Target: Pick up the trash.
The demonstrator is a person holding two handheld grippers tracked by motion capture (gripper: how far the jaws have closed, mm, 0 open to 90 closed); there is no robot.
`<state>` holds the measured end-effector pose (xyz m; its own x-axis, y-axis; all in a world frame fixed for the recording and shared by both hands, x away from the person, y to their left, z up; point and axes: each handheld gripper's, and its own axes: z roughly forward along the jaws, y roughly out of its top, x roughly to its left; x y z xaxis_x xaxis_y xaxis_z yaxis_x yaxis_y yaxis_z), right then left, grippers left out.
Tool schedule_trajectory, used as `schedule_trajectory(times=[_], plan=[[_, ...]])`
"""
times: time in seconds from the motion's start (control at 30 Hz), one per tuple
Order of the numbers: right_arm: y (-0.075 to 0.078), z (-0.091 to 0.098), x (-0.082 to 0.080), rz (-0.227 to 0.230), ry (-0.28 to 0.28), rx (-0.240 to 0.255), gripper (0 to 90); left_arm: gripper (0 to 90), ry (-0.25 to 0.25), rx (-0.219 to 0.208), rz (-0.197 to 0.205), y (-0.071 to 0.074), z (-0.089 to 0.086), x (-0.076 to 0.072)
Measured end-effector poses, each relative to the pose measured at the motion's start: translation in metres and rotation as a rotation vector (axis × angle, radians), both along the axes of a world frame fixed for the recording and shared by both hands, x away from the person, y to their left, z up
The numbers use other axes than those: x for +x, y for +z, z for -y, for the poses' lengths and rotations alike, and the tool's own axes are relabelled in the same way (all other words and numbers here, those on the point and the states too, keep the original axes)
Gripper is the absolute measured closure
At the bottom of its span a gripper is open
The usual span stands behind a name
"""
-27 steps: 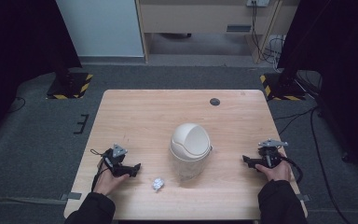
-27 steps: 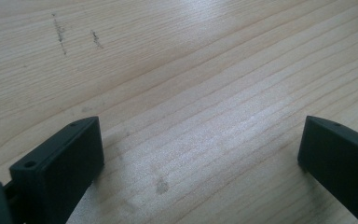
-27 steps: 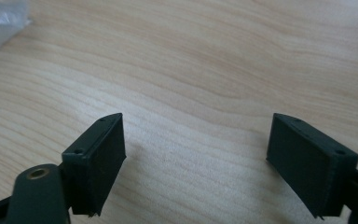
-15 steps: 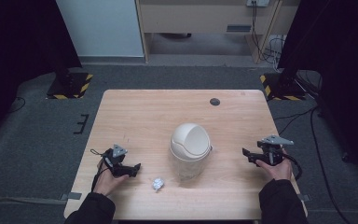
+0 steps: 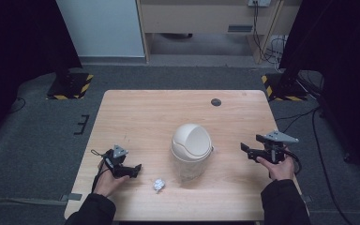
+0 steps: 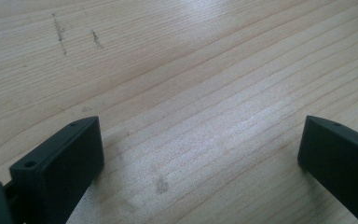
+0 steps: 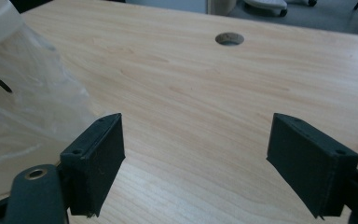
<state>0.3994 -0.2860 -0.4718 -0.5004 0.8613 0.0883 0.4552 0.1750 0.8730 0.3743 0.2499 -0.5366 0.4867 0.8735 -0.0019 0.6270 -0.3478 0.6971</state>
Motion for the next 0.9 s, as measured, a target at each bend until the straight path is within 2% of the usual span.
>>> schedule_trajectory(times=[0.57, 0.9], plan=[[0.043, -0.022, 0.002, 0.113, 0.075, -0.003, 18.0, 0.0, 0.000, 0.000, 0.000, 0.000, 0.000, 0.000], [0.073, -0.038, 0.005, 0.181, 0.120, 0.031, 18.0, 0.0, 0.000, 0.000, 0.000, 0.000, 0.000, 0.000]])
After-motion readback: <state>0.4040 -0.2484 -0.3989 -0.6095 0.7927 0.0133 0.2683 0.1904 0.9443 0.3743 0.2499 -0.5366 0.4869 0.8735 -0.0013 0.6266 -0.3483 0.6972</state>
